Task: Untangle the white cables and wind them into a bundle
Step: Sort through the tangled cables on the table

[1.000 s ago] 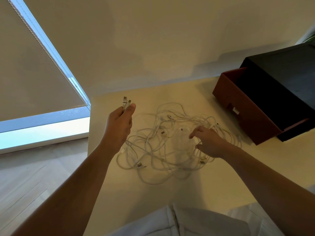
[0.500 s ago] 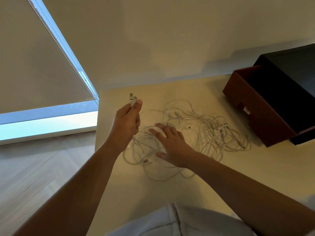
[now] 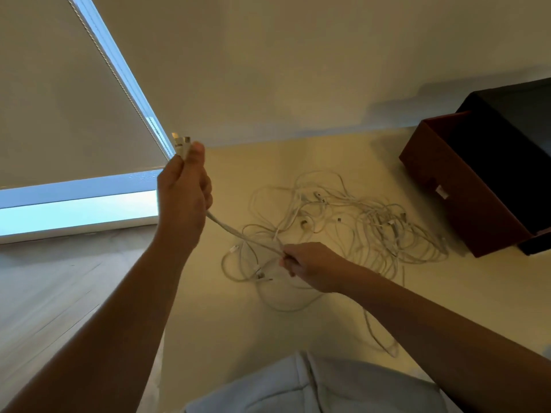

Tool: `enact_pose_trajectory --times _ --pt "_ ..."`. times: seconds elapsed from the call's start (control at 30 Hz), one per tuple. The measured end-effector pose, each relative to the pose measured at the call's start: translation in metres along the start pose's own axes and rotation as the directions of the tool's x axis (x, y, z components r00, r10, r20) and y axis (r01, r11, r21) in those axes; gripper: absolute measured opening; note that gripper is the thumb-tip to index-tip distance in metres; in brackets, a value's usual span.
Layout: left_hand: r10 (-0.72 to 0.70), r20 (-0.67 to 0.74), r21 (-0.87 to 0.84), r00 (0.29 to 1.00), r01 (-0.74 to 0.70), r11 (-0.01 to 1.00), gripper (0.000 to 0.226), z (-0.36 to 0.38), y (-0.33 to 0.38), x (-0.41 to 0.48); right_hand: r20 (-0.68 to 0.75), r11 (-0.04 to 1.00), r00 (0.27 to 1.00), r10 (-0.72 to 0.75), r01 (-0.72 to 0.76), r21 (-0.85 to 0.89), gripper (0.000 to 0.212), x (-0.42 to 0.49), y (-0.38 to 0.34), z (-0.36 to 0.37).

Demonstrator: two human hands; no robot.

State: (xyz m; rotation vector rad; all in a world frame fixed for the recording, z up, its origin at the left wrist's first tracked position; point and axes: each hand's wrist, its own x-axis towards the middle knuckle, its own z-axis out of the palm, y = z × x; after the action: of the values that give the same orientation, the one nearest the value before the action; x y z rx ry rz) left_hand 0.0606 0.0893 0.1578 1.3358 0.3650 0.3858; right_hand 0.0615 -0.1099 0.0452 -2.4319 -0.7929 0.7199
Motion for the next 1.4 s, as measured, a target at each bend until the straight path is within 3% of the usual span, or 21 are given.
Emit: enact_pose_trajectory --times 0.17,0.33,0.43,0.53,0.7,0.9,1.03,1.13,1.23,1.4 --pt "0.049 -0.034 0.028 0.998 -0.048 0.998 0.04 -0.002 0.007 0.008 0.121 0.953 0.976 0.18 -0.203 0.224 0.027 -0.033 0.031 -0.002" --pt "-0.028 0.044 0.097 0.999 0.023 0.995 0.038 0.01 -0.009 0.006 0.084 0.961 0.969 0.231 -0.24 0.136 0.021 -0.049 0.044 -0.001" --pt "-0.097 0.109 0.281 0.989 0.063 0.958 0.036 0.016 -0.023 0.006 0.054 0.959 0.968 0.245 -0.25 0.136 0.019 -0.054 0.046 0.001" --pt "-0.167 0.218 0.538 0.961 0.025 0.843 0.035 0.024 -0.037 0.002 0.002 0.956 0.981 0.196 -0.192 0.22 0.022 -0.059 0.038 -0.008" --pt "-0.384 0.473 0.698 0.793 -0.072 0.712 0.028 0.04 -0.06 -0.025 -0.059 0.931 0.987 0.15 -0.121 0.344 0.025 -0.064 0.026 -0.028" --pt "-0.66 0.484 0.838 0.575 -0.087 0.539 0.036 0.039 -0.075 -0.035 -0.119 0.933 0.977 0.176 -0.127 0.336 0.029 -0.061 0.031 -0.035" --pt "-0.708 0.509 0.825 0.489 -0.042 0.564 0.036 0.036 -0.077 -0.034 -0.146 0.918 0.973 0.18 -0.113 0.381 0.027 -0.06 0.031 -0.032" --pt "-0.707 0.517 0.809 0.483 -0.007 0.587 0.033 0.036 -0.078 -0.037 -0.156 0.915 0.973 0.171 -0.098 0.392 0.025 -0.06 0.029 -0.031" --pt "-0.675 0.523 0.812 0.521 -0.064 0.58 0.026 0.037 -0.081 -0.038 -0.135 0.927 0.978 0.16 -0.102 0.36 0.024 -0.061 0.03 -0.029" --pt "-0.59 0.452 0.8 0.669 -0.012 0.6 0.025 0.031 -0.082 -0.027 -0.094 0.95 0.978 0.186 -0.155 0.27 0.019 -0.073 0.04 -0.028"
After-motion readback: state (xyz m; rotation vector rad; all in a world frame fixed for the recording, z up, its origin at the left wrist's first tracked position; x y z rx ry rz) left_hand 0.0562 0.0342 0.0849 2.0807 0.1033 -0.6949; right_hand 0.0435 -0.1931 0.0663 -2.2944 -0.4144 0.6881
